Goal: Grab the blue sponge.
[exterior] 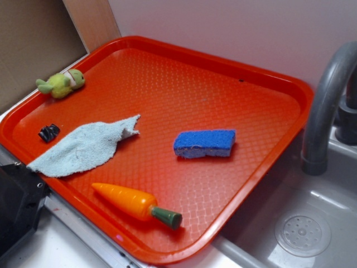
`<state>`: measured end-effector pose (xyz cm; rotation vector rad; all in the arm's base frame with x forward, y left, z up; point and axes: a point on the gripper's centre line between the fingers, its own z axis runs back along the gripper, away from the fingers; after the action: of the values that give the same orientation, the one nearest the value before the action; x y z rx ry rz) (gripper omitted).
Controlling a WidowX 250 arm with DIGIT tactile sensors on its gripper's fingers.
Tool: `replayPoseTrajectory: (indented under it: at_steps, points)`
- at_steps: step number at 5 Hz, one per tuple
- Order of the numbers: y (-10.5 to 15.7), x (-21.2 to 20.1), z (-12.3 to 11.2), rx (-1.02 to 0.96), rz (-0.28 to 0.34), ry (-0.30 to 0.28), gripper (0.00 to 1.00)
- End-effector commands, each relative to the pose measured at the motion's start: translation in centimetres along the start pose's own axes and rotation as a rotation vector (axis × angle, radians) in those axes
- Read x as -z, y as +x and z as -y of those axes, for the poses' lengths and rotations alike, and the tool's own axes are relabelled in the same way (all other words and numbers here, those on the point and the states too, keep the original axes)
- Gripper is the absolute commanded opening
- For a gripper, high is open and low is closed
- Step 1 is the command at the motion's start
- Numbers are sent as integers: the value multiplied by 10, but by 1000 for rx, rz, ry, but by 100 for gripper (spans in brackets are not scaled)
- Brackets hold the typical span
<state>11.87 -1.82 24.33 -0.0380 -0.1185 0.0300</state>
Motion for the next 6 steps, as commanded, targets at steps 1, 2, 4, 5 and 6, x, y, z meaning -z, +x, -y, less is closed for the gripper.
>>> replayPoseTrajectory:
  at_steps: [1,2,4,5,6]
  points:
    - [0,0,0,0,0,0,100]
    - [22,13,8,187,111,28,100]
    - [54,44,41,461,152,-197,100]
    - [70,69,63,525,138,-194,100]
    - [77,92,86,595,119,-208,100]
